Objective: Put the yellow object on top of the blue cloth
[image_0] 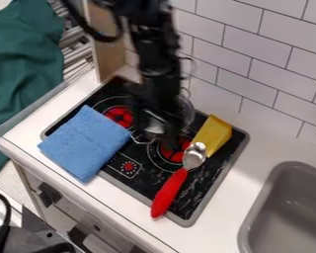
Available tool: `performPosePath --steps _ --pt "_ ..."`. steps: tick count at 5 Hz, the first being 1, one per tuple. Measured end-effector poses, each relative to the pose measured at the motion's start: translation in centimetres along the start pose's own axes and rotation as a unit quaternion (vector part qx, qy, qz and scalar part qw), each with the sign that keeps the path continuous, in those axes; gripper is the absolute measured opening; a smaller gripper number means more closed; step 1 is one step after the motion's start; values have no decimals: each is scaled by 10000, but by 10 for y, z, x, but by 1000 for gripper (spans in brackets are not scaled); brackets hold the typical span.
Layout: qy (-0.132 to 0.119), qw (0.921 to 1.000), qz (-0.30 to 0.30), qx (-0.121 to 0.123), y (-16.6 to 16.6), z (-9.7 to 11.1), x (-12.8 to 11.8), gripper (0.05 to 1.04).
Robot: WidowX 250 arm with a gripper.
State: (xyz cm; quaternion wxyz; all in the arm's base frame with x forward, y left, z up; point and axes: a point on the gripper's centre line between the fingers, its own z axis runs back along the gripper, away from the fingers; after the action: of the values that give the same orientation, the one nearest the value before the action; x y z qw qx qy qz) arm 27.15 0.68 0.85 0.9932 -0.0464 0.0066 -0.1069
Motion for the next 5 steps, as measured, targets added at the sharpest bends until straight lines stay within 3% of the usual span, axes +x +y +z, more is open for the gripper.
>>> performPosePath --steps 2,4,5 --pt "1 9988 -438 218 -30 0 51 1005" --pt "-11 9991 89 404 -28 0 92 1005" --pt "-31 9970 630 440 -24 -7 97 1005"
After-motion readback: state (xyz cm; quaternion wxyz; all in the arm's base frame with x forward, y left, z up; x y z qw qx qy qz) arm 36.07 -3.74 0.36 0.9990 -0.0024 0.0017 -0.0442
